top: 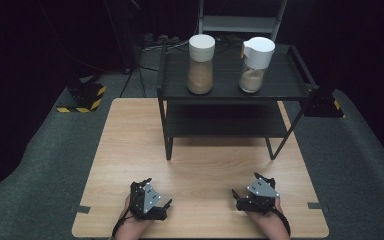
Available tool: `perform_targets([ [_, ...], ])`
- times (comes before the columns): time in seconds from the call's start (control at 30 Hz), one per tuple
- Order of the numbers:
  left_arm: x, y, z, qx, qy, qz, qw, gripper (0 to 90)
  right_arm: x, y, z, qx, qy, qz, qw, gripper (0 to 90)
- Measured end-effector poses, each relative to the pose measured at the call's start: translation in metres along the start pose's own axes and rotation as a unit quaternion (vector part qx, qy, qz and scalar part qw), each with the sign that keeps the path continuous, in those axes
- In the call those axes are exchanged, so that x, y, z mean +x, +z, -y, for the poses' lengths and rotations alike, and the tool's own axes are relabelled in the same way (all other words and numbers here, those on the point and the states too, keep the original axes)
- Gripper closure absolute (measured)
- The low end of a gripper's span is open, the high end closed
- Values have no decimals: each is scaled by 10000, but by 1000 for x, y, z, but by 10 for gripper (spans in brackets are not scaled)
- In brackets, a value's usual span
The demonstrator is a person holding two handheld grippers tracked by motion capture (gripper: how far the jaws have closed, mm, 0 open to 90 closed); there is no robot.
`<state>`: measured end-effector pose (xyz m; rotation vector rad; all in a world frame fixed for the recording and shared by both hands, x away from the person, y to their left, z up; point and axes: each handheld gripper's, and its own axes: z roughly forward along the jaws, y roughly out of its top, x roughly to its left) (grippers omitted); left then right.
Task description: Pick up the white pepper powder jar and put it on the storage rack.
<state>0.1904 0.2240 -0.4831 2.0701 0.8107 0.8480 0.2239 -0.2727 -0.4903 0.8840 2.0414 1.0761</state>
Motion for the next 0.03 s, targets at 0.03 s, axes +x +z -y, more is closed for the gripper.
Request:
perform_targets([
  [0.03, 1, 0, 0, 6, -4, 11, 10000, 9, 0, 0, 0, -4, 12, -1, 10000, 0],
])
